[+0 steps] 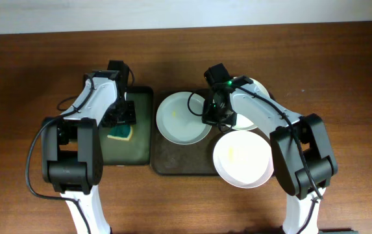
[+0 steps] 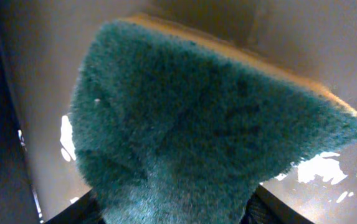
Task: Clean dirty plates on tray and stack at the side
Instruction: 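Grasp the green-yellow sponge with the left gripper, then lift the sponge with the left gripper toward the pale blue plate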
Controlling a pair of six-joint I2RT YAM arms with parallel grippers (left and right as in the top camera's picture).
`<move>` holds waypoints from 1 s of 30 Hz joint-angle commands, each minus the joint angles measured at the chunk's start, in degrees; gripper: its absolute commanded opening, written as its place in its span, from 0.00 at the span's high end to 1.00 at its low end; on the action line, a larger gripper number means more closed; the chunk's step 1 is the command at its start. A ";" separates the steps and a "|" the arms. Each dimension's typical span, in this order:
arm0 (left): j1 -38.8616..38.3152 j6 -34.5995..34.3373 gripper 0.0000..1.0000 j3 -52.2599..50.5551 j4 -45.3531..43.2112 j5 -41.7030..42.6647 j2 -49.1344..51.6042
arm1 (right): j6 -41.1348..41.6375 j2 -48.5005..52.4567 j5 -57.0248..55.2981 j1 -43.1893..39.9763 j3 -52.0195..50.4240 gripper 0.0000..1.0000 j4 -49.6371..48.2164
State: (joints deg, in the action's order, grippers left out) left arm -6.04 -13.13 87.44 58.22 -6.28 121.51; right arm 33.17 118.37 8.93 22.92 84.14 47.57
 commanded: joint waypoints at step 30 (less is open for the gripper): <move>-2.82 -0.11 1.00 1.31 -6.14 -4.72 -34.21 | 0.09 0.20 0.07 -0.07 -0.35 0.96 0.44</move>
State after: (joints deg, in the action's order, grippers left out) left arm -8.43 -13.10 88.77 53.15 -9.30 87.48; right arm 33.17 118.37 8.93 22.92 84.14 47.72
